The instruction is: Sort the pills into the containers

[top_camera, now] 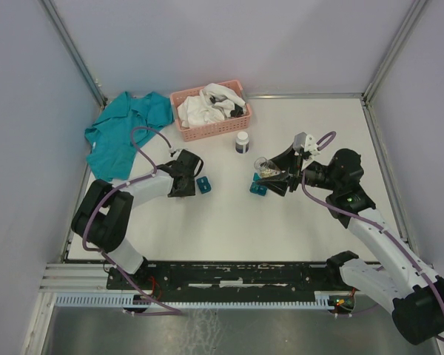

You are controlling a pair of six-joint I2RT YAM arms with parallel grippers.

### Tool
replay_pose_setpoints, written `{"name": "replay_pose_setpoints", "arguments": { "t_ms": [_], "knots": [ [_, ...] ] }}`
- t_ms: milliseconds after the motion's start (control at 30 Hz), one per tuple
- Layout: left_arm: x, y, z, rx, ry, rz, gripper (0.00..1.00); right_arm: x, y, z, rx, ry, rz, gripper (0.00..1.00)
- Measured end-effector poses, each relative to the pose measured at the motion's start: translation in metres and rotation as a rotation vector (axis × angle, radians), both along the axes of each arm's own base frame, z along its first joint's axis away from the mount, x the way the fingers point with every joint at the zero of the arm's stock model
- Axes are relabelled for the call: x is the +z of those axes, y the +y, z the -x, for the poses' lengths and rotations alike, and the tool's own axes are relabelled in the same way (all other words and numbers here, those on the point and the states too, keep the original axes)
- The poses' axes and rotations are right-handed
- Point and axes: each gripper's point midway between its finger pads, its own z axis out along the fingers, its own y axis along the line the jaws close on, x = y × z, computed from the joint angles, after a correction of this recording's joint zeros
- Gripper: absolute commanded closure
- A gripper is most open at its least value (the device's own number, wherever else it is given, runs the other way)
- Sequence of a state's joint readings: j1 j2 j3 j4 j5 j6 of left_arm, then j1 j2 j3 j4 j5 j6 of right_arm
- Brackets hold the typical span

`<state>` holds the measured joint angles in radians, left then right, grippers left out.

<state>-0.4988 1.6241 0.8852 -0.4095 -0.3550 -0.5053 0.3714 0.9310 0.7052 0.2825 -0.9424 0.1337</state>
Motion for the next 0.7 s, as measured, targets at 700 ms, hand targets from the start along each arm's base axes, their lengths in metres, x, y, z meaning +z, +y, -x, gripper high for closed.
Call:
{"name": "replay_pose_setpoints", "arguments": {
  "t_ms": [700],
  "knots": [
    [0.014,-0.008,0.025,-0.044,-0.022,0.123,0.67,-0.01,-0.002,-0.003,0.003,-0.003,0.033,0.99]
  ]
}}
